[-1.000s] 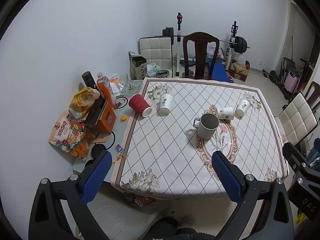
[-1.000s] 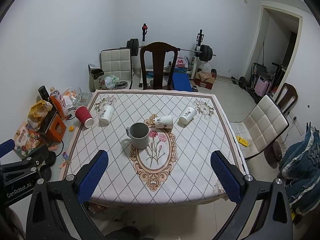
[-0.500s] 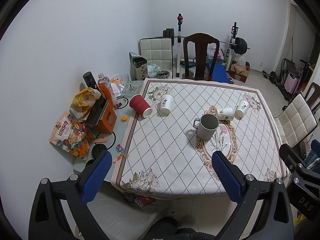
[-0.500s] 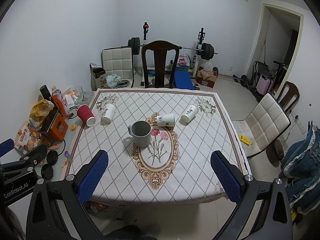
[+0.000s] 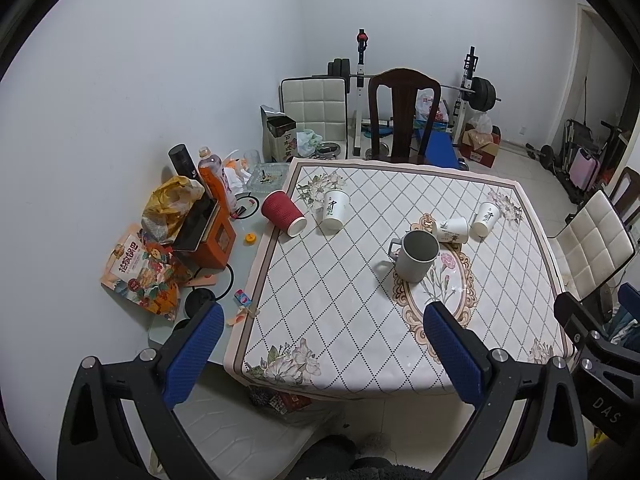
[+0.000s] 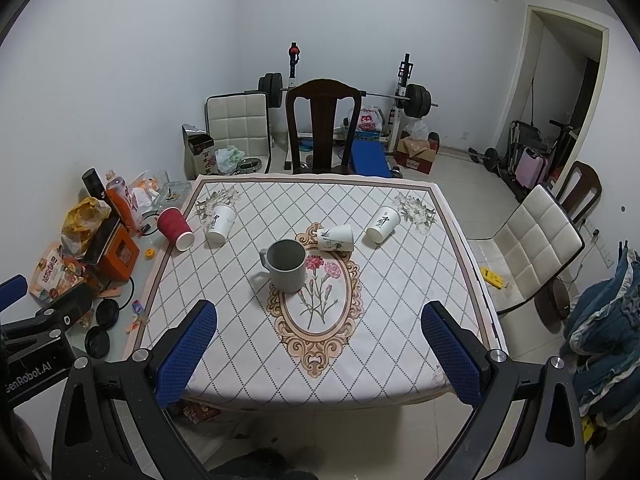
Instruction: Flip cup upright
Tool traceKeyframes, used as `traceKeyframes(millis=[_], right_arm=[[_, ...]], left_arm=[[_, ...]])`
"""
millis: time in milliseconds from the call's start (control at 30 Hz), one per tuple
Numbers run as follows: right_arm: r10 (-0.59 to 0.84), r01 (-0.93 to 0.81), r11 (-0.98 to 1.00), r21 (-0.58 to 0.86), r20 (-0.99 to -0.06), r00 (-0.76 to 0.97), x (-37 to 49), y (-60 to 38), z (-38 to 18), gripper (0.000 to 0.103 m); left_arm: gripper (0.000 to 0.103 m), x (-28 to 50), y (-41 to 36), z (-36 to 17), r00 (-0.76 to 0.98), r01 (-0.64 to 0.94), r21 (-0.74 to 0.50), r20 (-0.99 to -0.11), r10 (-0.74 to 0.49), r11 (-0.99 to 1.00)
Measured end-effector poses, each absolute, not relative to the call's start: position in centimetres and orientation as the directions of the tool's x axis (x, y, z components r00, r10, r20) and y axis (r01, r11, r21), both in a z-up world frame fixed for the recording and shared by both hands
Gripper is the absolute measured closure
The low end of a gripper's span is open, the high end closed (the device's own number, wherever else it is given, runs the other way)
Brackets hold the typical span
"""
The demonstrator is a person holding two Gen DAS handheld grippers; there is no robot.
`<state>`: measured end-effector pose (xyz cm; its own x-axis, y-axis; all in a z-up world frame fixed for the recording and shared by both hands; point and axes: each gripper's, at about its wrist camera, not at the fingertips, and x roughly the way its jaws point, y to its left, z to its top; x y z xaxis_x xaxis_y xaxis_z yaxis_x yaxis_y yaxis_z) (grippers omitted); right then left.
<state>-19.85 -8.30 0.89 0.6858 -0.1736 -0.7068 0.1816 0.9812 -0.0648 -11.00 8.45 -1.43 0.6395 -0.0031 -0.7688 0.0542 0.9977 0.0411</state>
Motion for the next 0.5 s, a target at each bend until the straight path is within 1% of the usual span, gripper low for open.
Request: traceKeyframes(millis=[500], right_arm=[[-0.169,0.177,0.982,-0.063,-0.706,0.688,-19.71,-7.79,0.87,0.000]], left_arm=[[0.001,-10.93,8.71,-1.06,0.643,0.049,0.040,-0.766,-0.001,0.998]])
